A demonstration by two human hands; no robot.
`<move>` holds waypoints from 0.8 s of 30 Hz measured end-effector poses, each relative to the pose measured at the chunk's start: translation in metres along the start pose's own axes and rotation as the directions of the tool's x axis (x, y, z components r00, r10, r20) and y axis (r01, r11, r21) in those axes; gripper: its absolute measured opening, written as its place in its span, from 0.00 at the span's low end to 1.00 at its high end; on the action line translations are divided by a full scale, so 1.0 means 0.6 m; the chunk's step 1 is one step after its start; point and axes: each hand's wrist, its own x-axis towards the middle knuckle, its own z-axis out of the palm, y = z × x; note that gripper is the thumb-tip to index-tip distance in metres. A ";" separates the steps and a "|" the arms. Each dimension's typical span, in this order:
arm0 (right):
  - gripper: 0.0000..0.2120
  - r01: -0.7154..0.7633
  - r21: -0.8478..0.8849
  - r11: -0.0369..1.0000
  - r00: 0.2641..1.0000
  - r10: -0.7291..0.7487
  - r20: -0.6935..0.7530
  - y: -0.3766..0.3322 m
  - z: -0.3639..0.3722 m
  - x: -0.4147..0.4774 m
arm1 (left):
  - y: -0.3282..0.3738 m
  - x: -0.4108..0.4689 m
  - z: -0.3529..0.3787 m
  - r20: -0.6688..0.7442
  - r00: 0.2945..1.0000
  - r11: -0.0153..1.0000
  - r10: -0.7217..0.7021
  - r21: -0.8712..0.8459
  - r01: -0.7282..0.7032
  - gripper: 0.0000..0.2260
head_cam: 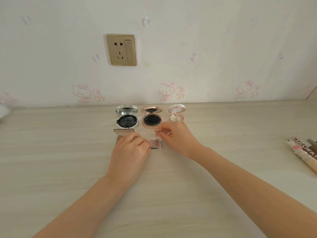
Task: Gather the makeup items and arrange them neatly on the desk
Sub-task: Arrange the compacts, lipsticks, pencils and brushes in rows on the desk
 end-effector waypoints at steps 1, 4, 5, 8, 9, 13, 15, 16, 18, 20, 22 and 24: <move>0.08 0.002 0.001 1.000 1.000 -0.002 0.005 -0.001 0.001 0.002 | -0.001 0.000 0.001 0.011 1.000 1.000 -0.005 0.007 0.005 0.13; 0.07 0.007 -0.013 1.000 1.000 -0.007 0.001 -0.001 0.002 0.003 | -0.002 0.001 0.004 0.026 0.999 1.000 -0.020 0.019 0.020 0.12; 0.07 0.008 -0.018 1.000 1.000 -0.008 -0.006 0.000 0.003 0.003 | -0.001 0.001 0.004 0.029 0.999 1.000 -0.025 0.018 0.024 0.12; 0.06 0.013 -0.028 1.000 1.000 -0.014 -0.021 0.000 0.004 0.002 | -0.001 0.002 0.006 0.040 0.999 1.000 -0.029 0.009 0.029 0.11; 0.07 0.017 -0.030 0.999 1.000 -0.018 -0.025 0.000 0.004 0.001 | -0.001 0.002 0.006 0.042 0.999 1.000 -0.028 0.004 0.028 0.12; 0.11 0.010 -0.028 1.000 1.000 -0.010 -0.017 -0.001 0.003 -0.003 | -0.001 0.000 0.005 0.021 0.999 0.999 -0.038 -0.023 0.038 0.11; 0.14 -0.008 -0.011 1.000 1.000 0.008 -0.009 -0.001 -0.002 -0.007 | 0.000 -0.001 0.003 0.016 0.999 0.998 -0.043 -0.040 0.043 0.11; 0.14 -0.022 0.000 1.000 1.000 0.022 -0.003 0.000 -0.006 -0.010 | 0.000 -0.002 0.002 0.019 0.999 0.998 -0.043 -0.045 0.044 0.11; 0.15 -0.045 -0.006 0.999 0.999 0.045 0.009 0.003 -0.015 -0.017 | 0.000 -0.004 -0.001 0.034 0.999 0.998 -0.038 -0.047 0.040 0.11; 0.13 -0.064 -0.032 0.997 0.998 0.064 0.007 0.006 -0.025 -0.027 | 0.005 -0.005 -0.005 0.053 0.998 0.998 -0.037 -0.054 0.039 0.12; 0.13 -0.081 -0.083 0.993 0.997 0.082 0.009 0.009 -0.038 -0.042 | 0.014 -0.003 -0.011 0.058 0.998 0.996 -0.034 -0.075 0.039 0.12; 0.14 -0.087 -0.173 0.981 0.994 0.096 0.045 0.009 -0.056 -0.061 | 0.026 0.000 -0.014 0.042 0.999 0.993 -0.012 -0.115 0.016 0.12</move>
